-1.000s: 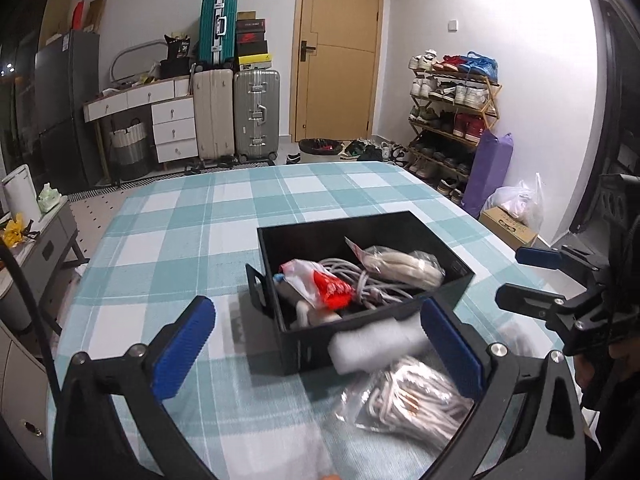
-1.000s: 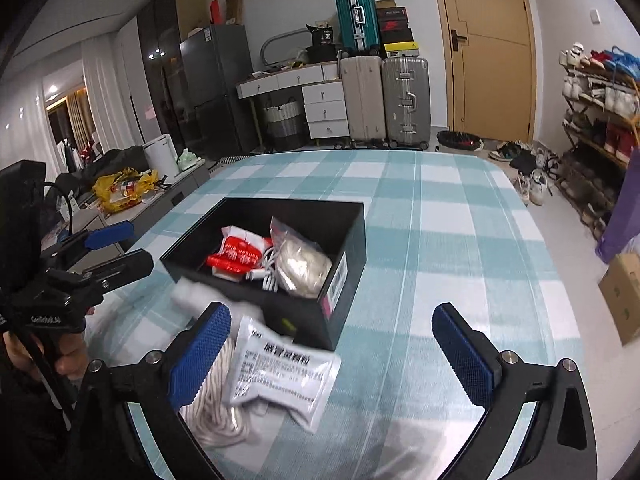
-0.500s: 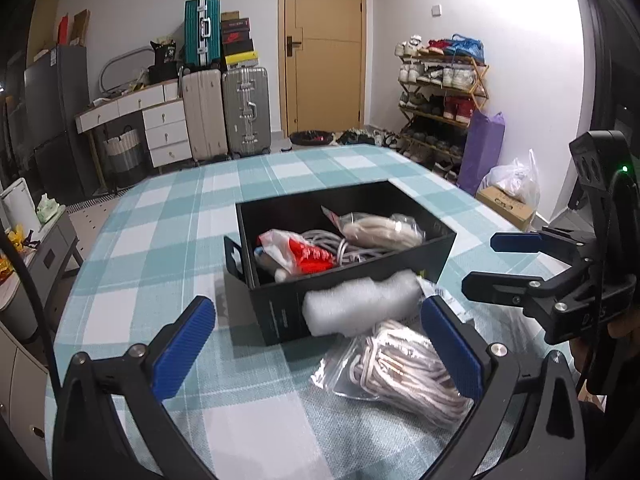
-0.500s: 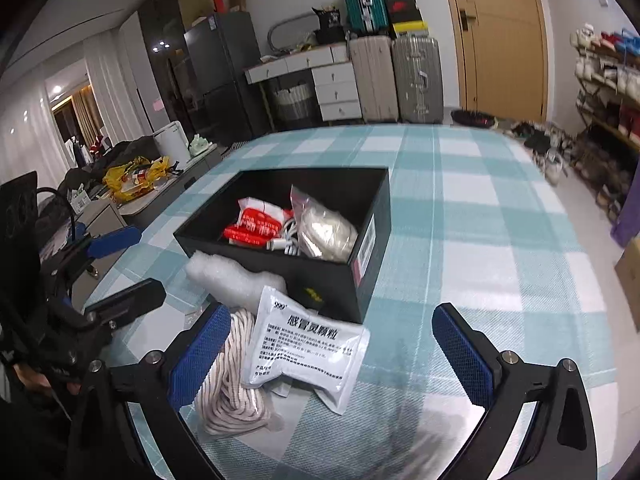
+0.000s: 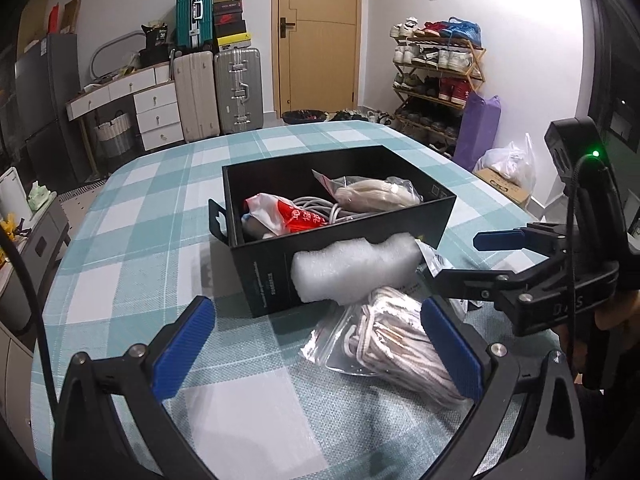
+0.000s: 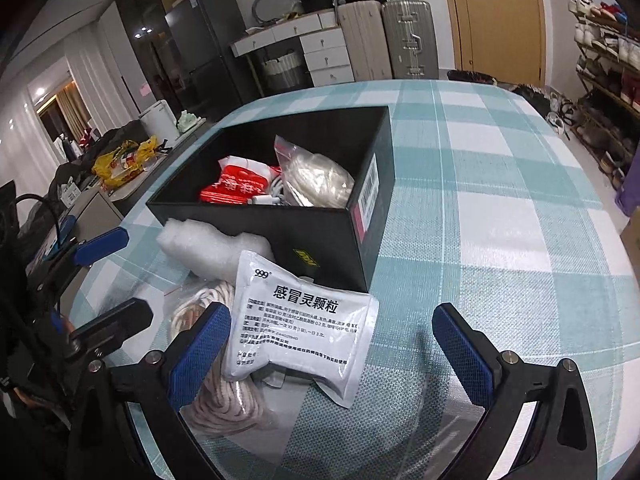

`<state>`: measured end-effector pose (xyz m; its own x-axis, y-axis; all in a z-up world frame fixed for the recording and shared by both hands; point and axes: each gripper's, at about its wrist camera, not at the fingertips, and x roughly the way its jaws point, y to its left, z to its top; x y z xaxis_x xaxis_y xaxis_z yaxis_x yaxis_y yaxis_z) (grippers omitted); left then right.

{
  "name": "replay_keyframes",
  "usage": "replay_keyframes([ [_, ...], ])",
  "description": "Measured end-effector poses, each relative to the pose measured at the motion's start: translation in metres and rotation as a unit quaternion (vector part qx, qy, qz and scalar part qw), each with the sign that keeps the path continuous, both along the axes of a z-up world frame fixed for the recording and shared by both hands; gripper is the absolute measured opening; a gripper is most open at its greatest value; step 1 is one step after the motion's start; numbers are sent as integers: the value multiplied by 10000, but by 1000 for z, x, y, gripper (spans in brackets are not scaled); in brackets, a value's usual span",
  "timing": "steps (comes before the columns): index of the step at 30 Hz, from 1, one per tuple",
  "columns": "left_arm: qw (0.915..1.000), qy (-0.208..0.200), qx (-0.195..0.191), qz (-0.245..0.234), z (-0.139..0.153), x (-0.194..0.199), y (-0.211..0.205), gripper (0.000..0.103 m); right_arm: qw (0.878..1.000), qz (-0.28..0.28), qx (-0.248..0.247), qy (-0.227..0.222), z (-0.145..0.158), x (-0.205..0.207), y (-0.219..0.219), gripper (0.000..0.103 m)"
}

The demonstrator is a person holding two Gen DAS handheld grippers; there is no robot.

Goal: Organize soft objects
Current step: 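Move the right gripper to the white medicine sachet and grasp it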

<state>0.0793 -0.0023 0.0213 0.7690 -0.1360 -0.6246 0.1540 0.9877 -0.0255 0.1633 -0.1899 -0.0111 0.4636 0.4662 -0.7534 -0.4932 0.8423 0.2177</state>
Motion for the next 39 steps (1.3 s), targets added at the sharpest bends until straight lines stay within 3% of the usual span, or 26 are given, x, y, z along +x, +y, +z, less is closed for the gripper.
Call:
replay_keyframes([
  [13,9999,63,42,-82,-3,-1,-4,103,9974,-332,-628,101,-12,11,-11,102],
  [30,9999,96,36,-88,-5,-2,-6,103,9919,-212,-1251,-80,-22,4,-2,101],
  [35,9999,94,33,-84,-5,-1,-6,103,9924,-130,-1217,-130,-20,0,-2,93],
  [39,9999,94,30,-83,-5,-2,-6,103,9928,-93,-1179,-185,-17,-2,-3,74],
])
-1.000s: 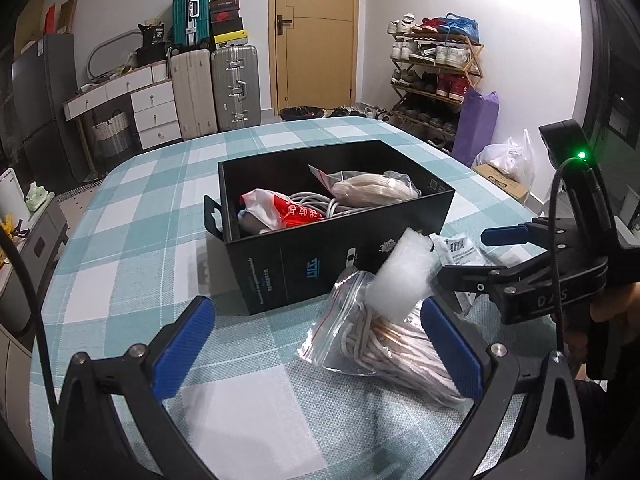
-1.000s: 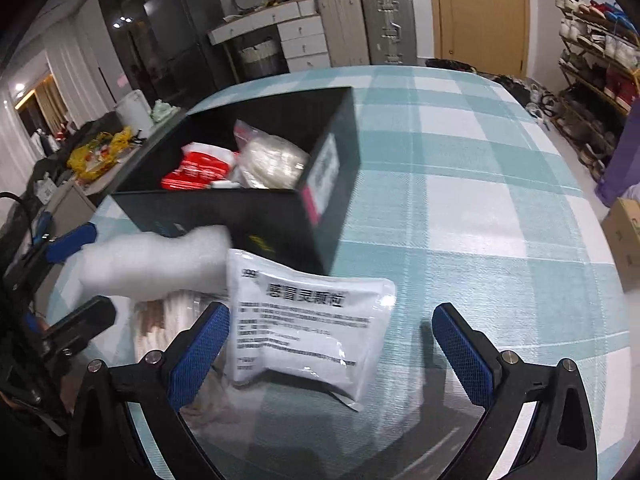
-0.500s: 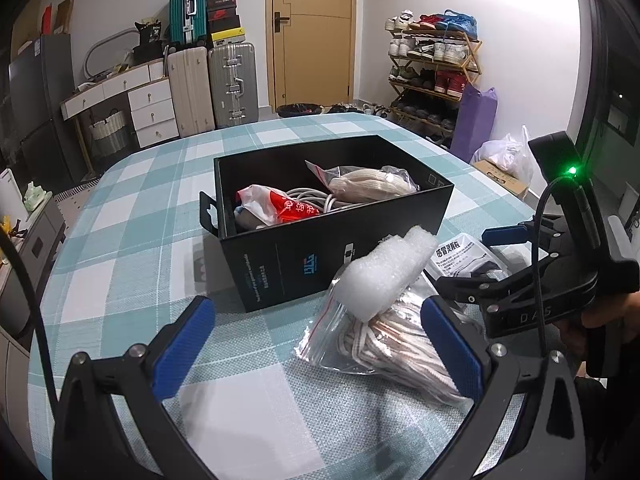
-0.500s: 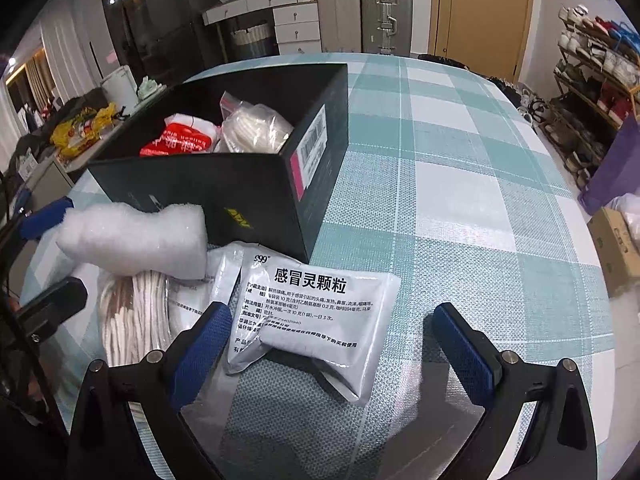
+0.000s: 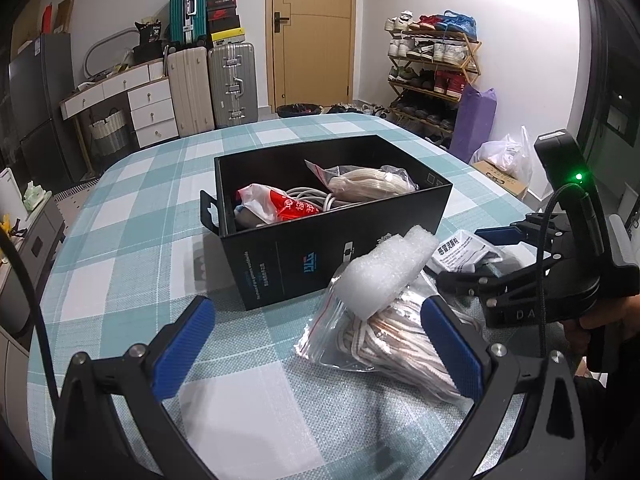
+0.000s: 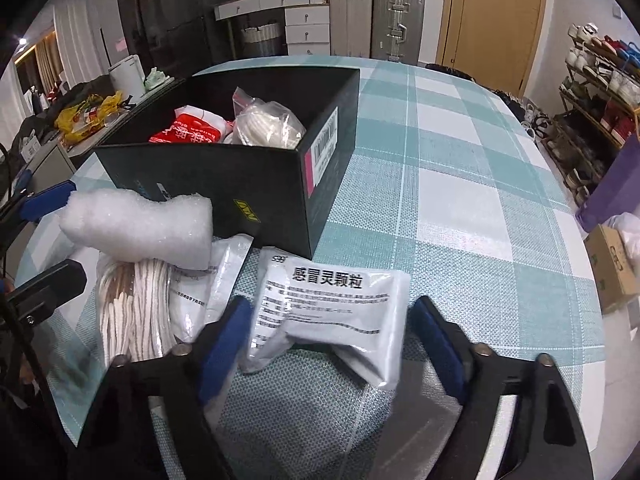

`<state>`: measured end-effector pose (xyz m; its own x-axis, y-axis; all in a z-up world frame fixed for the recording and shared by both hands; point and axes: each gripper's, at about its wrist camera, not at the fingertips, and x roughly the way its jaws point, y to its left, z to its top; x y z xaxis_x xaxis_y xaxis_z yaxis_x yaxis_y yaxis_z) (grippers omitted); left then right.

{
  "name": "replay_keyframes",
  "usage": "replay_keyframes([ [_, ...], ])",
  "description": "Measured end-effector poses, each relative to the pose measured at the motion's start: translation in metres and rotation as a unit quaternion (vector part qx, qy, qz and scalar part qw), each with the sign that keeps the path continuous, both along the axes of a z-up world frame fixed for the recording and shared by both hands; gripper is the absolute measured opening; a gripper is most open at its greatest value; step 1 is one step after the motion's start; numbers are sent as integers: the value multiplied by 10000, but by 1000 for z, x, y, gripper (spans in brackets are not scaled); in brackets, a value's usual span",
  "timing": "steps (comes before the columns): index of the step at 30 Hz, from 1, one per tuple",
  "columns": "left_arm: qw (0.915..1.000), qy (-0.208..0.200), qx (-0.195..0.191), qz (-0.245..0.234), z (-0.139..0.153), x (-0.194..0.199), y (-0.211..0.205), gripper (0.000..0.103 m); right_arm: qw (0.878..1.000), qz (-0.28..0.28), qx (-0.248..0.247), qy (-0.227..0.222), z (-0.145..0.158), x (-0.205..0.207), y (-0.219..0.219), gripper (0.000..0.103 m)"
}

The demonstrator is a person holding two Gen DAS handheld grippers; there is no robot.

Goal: Organize soft objects
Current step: 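Move the right gripper to the white medicine sachet and grasp it, then grasp the clear bag of white cables with the left gripper while the right lifts the sachet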

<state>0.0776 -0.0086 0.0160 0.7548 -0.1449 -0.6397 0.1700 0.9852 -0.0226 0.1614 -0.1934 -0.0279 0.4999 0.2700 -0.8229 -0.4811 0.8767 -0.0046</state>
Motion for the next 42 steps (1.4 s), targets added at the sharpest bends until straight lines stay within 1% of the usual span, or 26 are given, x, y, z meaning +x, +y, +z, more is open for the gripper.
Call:
replay_keyframes([
  [2,10000,-2,-9,2,0,0,0,103,10000,26,30,-13,2,-1,-1,67],
  [3,10000,-2,-13,1,0,0,0,103,10000,74,35,-38,2,-2,-1,61],
  [7,10000,9,-37,-14,-1,-2,-1,103,9999,124,76,-62,4,-5,-2,55],
  [15,9998,61,-140,-114,-2,-5,1,103,9994,169,283,-77,7,-7,-10,53],
  [18,9994,108,-250,-215,-2,-6,2,103,9991,180,348,-138,13,-10,-12,53],
  [22,9980,204,-334,-505,-3,-9,-6,103,9988,180,395,-242,21,-14,-14,53],
  [27,9959,305,-164,-838,-8,-12,-24,103,9984,177,436,-297,27,-17,-17,53],
  [34,9911,508,247,-1201,-16,-11,-51,103,9985,184,444,-272,28,-18,-17,53],
  [38,9882,641,484,-1301,-21,-7,-63,103,9985,172,442,-261,28,-18,-17,53],
  [42,9869,760,504,-1333,-23,-3,-64,103,9985,171,447,-248,27,-16,-18,53],
])
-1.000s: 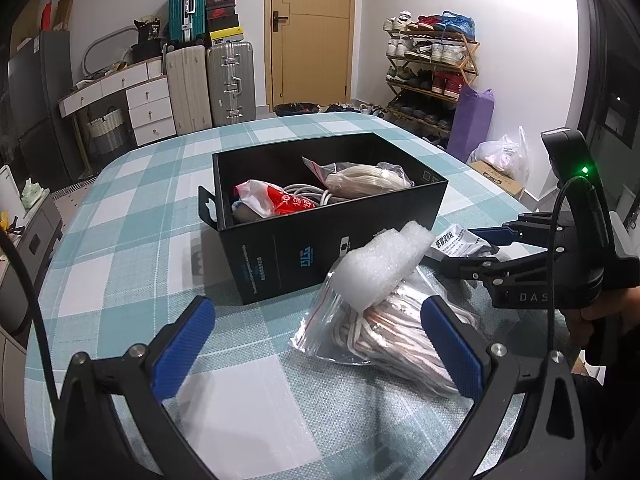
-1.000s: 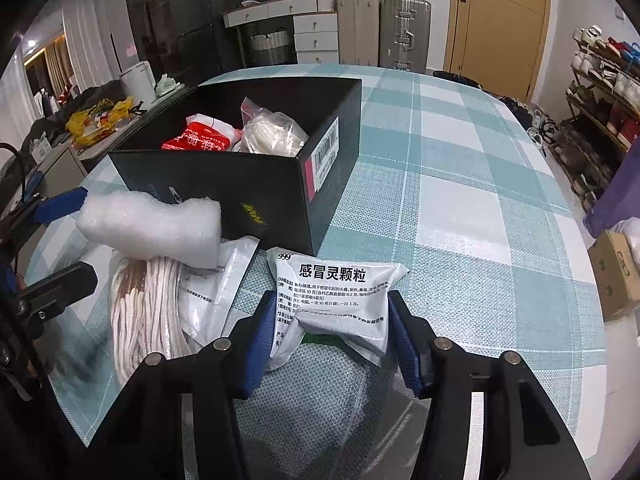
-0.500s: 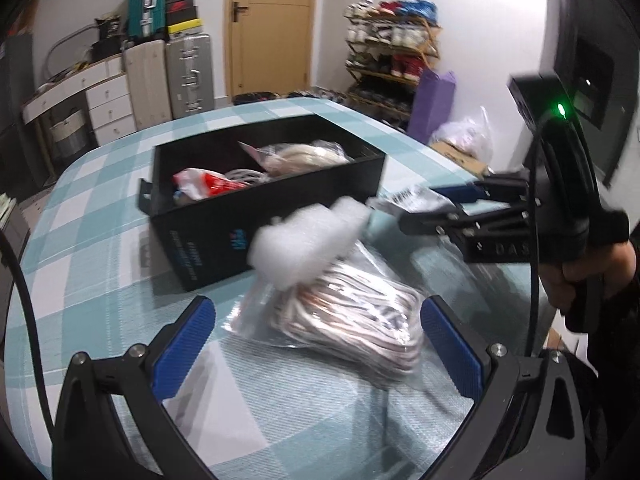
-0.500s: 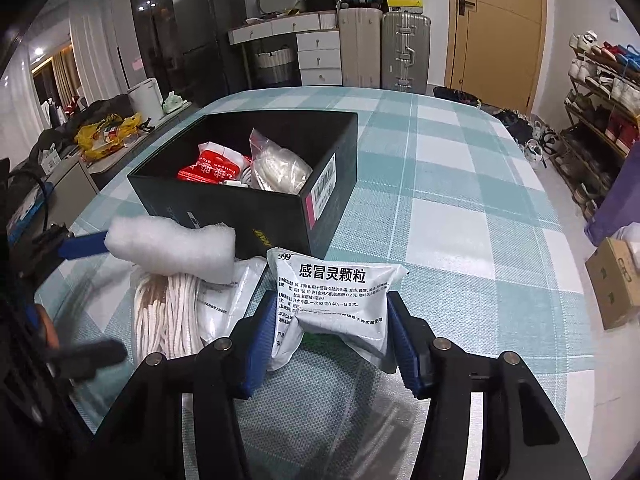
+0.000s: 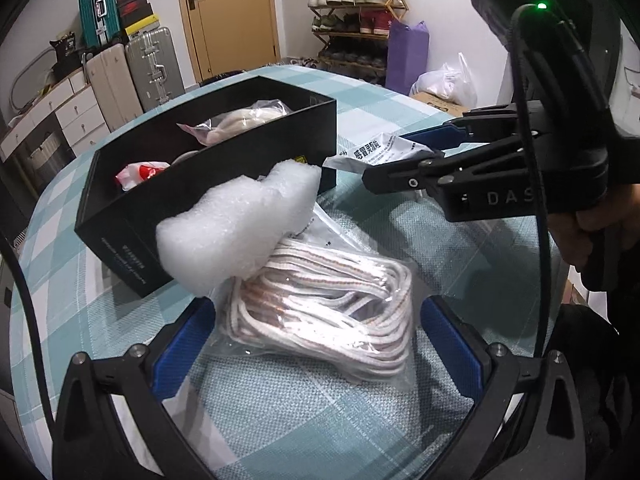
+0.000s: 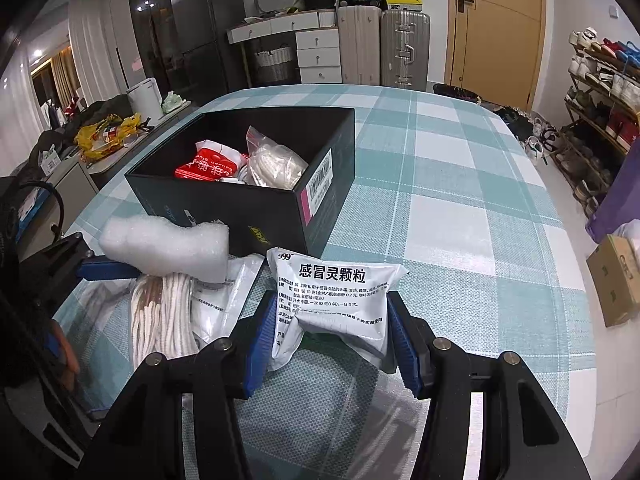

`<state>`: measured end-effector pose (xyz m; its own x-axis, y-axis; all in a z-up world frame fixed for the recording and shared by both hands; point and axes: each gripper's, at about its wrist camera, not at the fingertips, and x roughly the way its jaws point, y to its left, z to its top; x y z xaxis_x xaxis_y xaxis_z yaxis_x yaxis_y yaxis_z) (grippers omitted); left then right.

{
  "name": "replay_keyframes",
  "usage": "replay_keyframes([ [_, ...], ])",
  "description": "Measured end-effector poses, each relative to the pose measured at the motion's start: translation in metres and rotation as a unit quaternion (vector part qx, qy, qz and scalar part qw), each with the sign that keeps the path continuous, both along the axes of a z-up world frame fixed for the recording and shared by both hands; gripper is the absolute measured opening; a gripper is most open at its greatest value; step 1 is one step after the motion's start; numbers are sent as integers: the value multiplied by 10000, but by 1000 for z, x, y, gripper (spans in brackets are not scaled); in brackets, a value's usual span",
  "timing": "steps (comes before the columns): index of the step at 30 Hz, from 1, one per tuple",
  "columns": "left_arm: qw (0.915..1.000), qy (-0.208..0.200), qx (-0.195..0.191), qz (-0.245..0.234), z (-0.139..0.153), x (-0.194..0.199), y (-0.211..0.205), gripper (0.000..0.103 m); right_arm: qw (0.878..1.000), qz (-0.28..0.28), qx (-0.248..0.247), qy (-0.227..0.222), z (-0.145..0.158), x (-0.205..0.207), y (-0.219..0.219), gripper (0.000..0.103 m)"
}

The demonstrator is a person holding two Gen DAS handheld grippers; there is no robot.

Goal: Organize soft objects
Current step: 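Grasp the clear bag of white cables with the left gripper while the right lifts the sachet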

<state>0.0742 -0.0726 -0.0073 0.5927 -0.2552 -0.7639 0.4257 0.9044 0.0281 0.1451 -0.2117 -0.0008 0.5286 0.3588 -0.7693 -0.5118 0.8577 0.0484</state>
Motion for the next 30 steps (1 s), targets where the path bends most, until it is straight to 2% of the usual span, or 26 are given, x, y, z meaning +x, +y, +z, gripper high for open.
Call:
replay_keyframes([
  [7,9999,136,-23,18,-1,4,0,102,10000,23,9,-8,-1,1,0,53],
  [16,9999,-66,-30,-107,5,-5,-1,81,9999,85,42,-80,2,-2,1,53],
  [20,9995,-166,-174,-185,12,-12,2,63,9999,110,52,-108,4,-3,2,53],
  [21,9994,-178,-219,-207,13,-14,3,49,9999,113,53,-112,4,-3,3,53],
  [24,9988,-204,-373,-238,18,-19,6,37,9998,126,57,-130,5,-4,3,53],
  [30,9979,-365,-494,-201,27,-26,10,24,9997,139,66,-164,8,-5,4,53],
])
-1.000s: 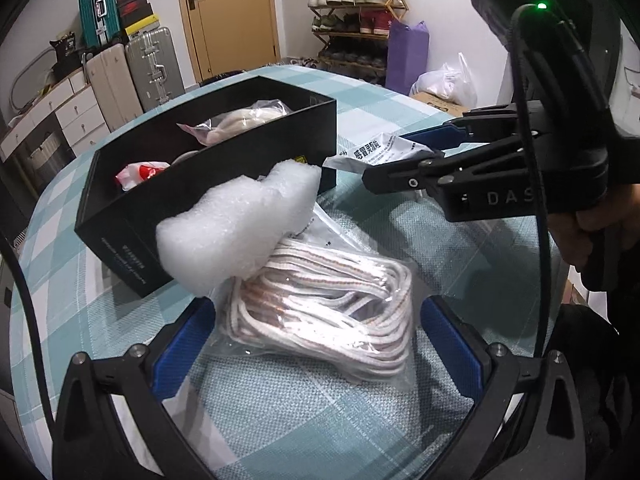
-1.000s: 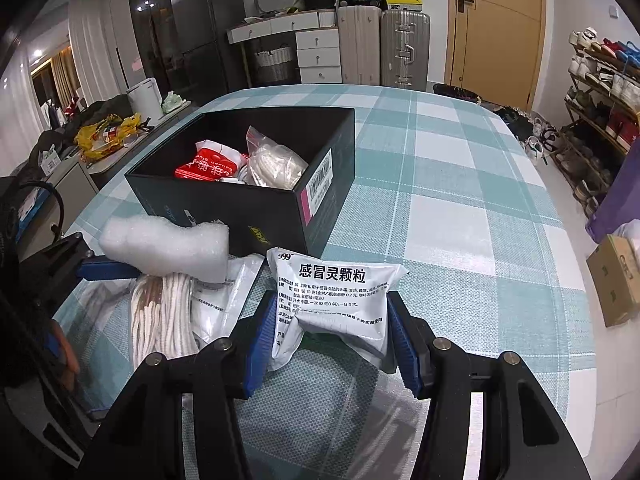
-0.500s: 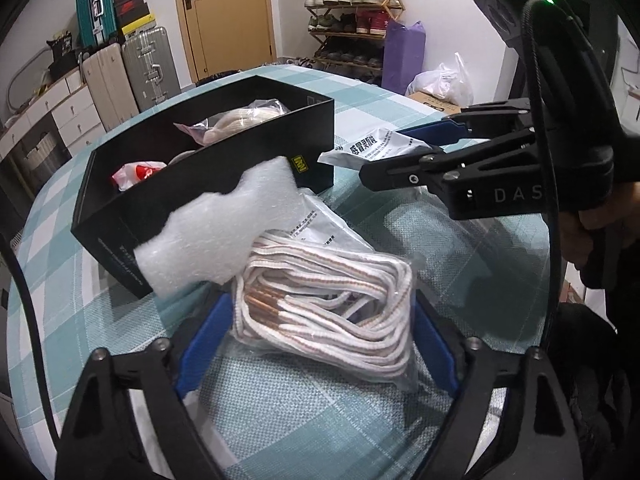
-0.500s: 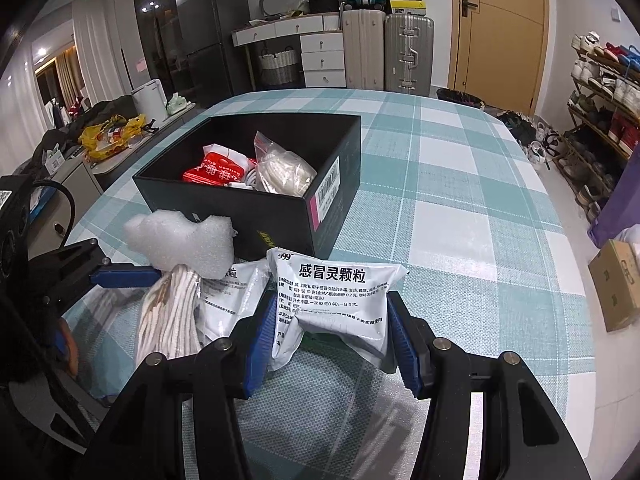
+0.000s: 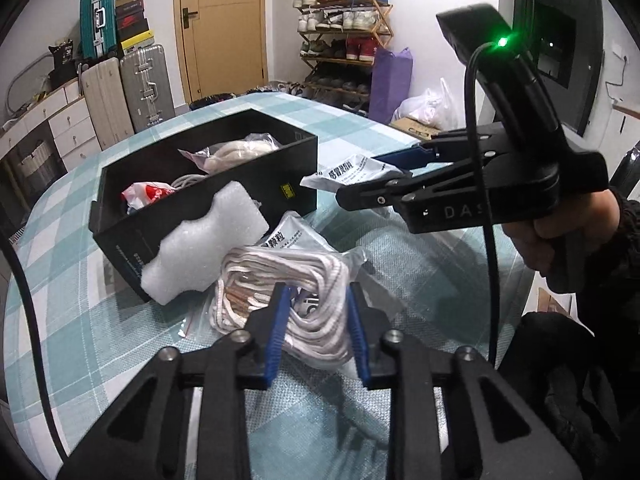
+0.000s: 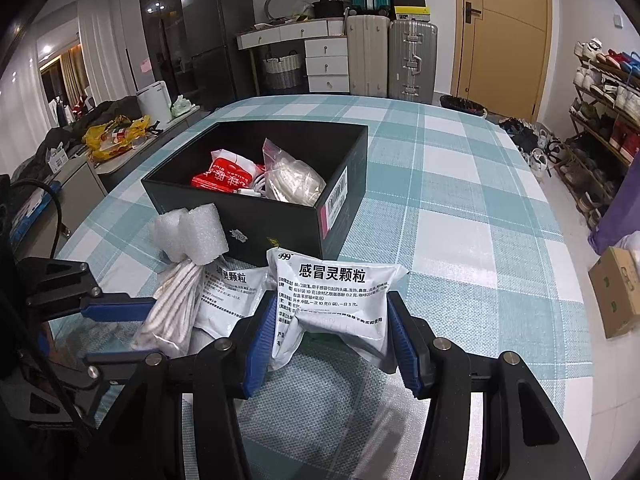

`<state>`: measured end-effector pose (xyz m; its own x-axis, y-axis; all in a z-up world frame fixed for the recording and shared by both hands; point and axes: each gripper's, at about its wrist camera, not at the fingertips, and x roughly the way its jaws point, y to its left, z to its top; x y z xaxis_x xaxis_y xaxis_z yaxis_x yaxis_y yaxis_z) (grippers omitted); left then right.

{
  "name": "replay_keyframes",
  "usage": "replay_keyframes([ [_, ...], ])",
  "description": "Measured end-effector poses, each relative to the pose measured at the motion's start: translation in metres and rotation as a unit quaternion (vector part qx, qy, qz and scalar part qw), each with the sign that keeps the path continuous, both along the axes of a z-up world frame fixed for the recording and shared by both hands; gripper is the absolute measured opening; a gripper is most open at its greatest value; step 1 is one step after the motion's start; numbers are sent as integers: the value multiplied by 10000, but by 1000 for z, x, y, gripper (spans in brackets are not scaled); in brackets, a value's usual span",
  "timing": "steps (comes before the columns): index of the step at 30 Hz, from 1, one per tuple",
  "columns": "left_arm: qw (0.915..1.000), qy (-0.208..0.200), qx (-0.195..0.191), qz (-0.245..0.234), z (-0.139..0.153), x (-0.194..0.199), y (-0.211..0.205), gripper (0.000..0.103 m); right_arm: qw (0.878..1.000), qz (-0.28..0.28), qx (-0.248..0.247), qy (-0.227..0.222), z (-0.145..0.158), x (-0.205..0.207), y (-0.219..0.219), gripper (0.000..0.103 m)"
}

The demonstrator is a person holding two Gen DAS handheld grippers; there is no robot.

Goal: Organize soft objects
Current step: 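Grasp the clear bag of white cables with the left gripper while the right lifts the sachet, then carry the cable bag in the left and sachet in the right over the black box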

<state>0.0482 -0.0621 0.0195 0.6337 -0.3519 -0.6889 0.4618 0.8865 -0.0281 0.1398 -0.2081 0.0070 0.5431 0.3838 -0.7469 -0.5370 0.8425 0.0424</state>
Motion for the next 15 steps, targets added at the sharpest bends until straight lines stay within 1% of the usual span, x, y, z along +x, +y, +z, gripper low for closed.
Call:
replay_keyframes([
  [6,9995,-133,-240,145,12,-8,14,18,10000,-7,56,-79,5,-1,-1,53],
  [15,9966,-279,-662,402,31,-17,38,13,9996,44,163,-222,15,-6,0,53],
])
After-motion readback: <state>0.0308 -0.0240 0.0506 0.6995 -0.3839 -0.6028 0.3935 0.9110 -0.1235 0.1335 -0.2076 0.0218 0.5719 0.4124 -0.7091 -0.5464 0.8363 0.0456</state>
